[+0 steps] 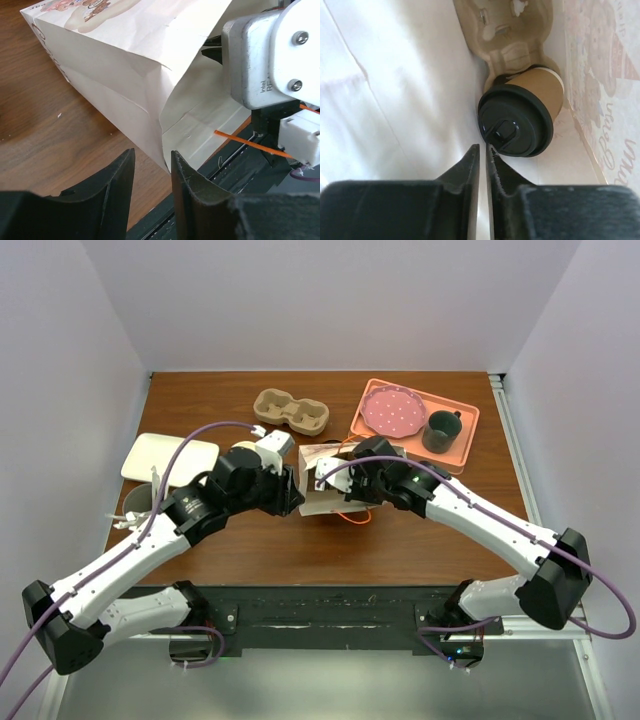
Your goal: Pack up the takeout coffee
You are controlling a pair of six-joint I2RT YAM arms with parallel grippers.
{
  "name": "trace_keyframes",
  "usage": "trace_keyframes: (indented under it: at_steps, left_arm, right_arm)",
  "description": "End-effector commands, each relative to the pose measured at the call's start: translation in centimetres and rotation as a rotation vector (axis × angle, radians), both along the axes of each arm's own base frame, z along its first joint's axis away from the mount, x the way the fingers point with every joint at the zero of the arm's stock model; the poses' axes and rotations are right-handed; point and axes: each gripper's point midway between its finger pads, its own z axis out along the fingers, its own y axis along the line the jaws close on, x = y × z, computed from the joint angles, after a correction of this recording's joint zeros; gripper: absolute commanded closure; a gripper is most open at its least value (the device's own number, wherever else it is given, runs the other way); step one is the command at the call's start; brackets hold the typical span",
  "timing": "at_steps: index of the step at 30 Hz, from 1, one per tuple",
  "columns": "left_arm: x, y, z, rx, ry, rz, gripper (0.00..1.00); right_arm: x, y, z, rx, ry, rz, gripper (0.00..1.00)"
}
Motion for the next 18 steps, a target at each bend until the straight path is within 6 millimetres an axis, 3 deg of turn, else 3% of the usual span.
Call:
trace_keyframes:
  at_steps: [1,4,7,11,14,18]
  left_arm:
    - [1.1,-0.9,2.4,-0.057,-0.044,0.019,0.61]
    - [1.5,-1.4,2.5,-0.065,-0.050,0.020,0.60]
    - [2.2,-1.3,2.2,-0.031,-0.040,0.045,0.63]
    - [2.4,-1.4,2.7,-0.037,-0.052,0.048,0.86]
    - [2.2,-1.4,2.8,-0.052,-0.052,0.044,0.95]
    - [1.7,-1.7,2.8,-0.075,-0.052,0.021,1.00]
  right_arm:
    - [-0.3,0.1,1.0,0.033,0.008,-0.010,0.80]
    - [-0.4,0.2,1.2,0.046,0.011,-0.010,0.75]
    - [-0.2,0.2,1.8,0.054,-0.019,0.009,0.62]
    - [0.1,0.3,2.4,0.042,-0.089,0.074,0.60]
    - [0.0,0.0,2.6,0.010,-0.170,0.166,0.60]
    - [0.5,-0.3,2.4,-0.054,-0.208,0.213,0.59]
